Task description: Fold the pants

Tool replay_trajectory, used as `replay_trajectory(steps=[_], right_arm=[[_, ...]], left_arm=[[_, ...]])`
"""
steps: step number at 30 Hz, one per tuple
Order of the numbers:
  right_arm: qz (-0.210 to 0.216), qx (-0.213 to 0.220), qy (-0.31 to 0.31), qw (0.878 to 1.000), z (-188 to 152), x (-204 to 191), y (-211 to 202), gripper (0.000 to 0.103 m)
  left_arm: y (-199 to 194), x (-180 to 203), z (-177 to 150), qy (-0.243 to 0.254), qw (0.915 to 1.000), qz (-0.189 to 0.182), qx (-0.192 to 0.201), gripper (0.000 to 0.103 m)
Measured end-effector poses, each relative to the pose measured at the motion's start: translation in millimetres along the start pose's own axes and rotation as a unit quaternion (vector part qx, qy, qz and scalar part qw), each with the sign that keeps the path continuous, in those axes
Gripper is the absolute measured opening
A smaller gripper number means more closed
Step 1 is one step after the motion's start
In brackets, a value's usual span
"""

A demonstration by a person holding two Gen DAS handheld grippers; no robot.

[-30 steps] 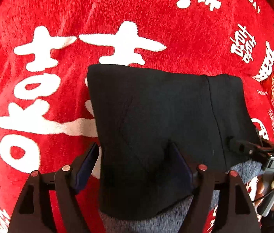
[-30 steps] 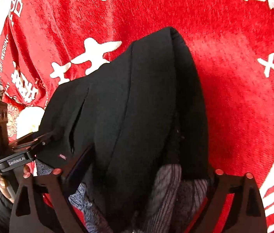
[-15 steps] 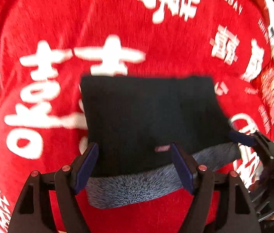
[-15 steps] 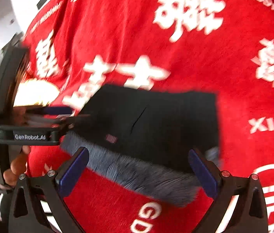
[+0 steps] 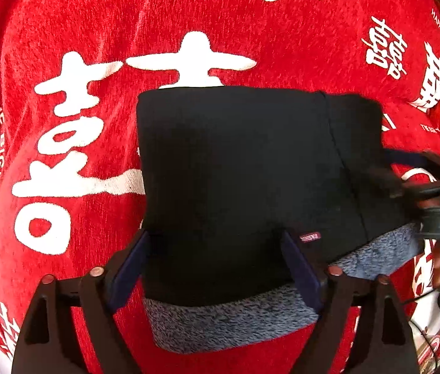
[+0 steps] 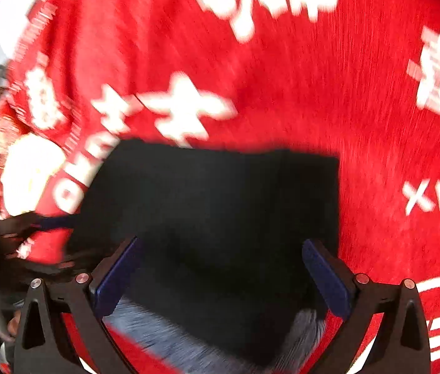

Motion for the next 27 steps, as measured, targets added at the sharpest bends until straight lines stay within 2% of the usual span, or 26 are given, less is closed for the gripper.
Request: replay_trajectory(steps=[2, 4, 8, 14, 19, 24, 27], right_arm=[[-0.037, -0.010, -0.009, 0.999, -5.0, 0.0, 6.6, 0.103], [-0.047, 0.006, -0.004, 0.999, -9.6, -4.8, -7.8, 0.103], [-0.109, 0.031, -0.008, 0.994, -33.4, -22.1, -40.4, 0.103], [-0.145, 0.039, -0.022, 0.988, -62.4, -54.2, -55.2, 0.103], [-0.150, 0.042, -0.018, 0.988, -77.4, -66.5, -53.3, 0.103], [-0.163, 0.052, -0.020, 0.985, -89.1, -77.2, -56.7, 0.103], [-0.166, 0.055, -0.019, 0.984, -93.1, -80.7, -56.5, 0.103]], left_arm=[[-5.0, -4.1, 0.0, -0.012, 0.9999, -0.003, -0.004, 0.089], [-14.5, -5.8, -1.0, -0.014, 0.9998, 0.007, 0.009, 0.089], [-34.3, -4.0, -6.0, -0.024, 0.9991, 0.020, 0.027, 0.089], [-54.5, 11.2, -25.3, -0.015, 0.9978, 0.047, 0.045, 0.089], [-60.8, 19.0, -45.9, -0.006, 0.9979, 0.045, 0.047, 0.090], [-66.6, 18.8, -61.2, -0.014, 0.9976, 0.044, 0.053, 0.091], [-72.1, 14.4, -64.8, -0.030, 0.9974, 0.030, 0.059, 0.091]])
Point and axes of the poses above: each gripper's, at about its wrist camera, not at the fingertips, and y roughly the way its jaws point, x to its right, z to its top, the point moved 3 cm from there along y, roughly the way its jaws point, and after that the axes turned 5 degrees about -x, right-handed, at the moved point
